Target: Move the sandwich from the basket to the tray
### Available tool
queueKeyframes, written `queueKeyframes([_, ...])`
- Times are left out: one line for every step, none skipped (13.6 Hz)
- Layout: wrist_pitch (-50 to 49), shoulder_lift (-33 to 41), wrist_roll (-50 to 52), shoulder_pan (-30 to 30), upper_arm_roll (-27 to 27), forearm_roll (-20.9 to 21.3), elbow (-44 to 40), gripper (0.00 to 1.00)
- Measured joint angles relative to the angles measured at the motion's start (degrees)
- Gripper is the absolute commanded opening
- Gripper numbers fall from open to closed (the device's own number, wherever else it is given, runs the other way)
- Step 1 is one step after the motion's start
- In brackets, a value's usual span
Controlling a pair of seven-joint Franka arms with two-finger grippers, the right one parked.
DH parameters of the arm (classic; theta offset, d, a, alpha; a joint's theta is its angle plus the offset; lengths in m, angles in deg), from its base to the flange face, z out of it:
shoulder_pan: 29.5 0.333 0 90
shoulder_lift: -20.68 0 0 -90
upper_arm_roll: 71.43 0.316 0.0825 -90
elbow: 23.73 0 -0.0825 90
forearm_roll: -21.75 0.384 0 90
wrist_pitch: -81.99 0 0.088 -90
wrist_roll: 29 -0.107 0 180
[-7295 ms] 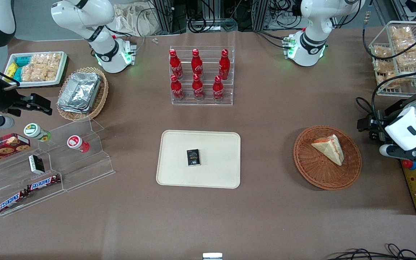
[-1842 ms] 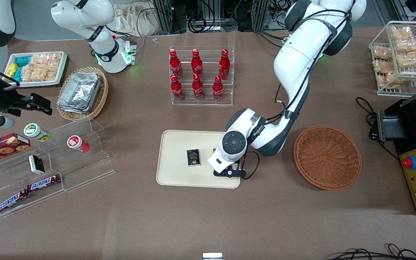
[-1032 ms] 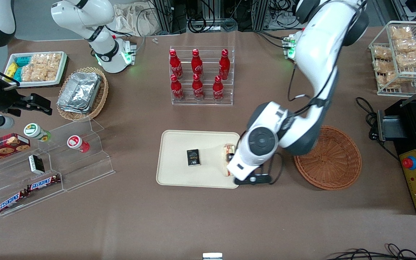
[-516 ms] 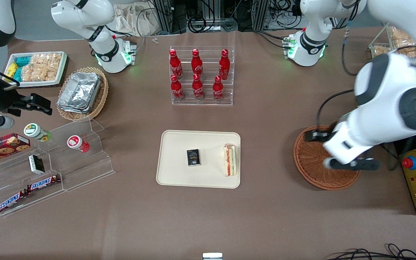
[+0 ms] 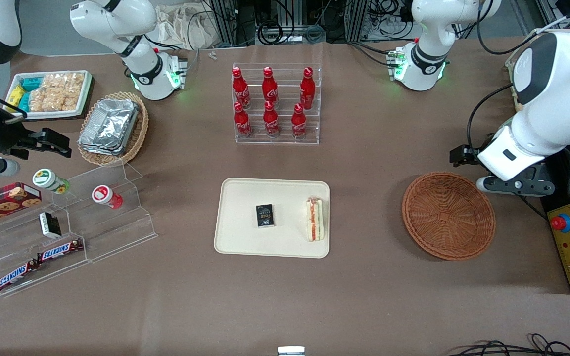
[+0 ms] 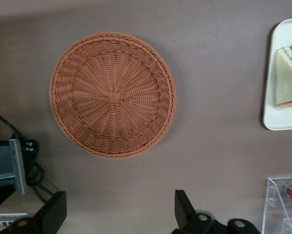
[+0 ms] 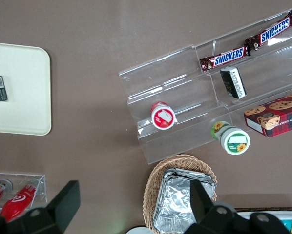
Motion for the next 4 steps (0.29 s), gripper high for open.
queueKeyframes([0.7, 0.0, 0.0, 0.0, 0.1, 0.3, -0.1, 1.00])
queueKeyframes([0.9, -0.3, 0.0, 0.1, 0.1, 0.5, -0.7, 1.00])
queueKeyframes([-0.2, -0.9, 0.0, 0.1, 0.2, 0.6, -2.1, 1.00])
queueKeyframes([-2.3, -2.0, -0.2, 0.1, 0.3, 0.7, -4.3, 1.00])
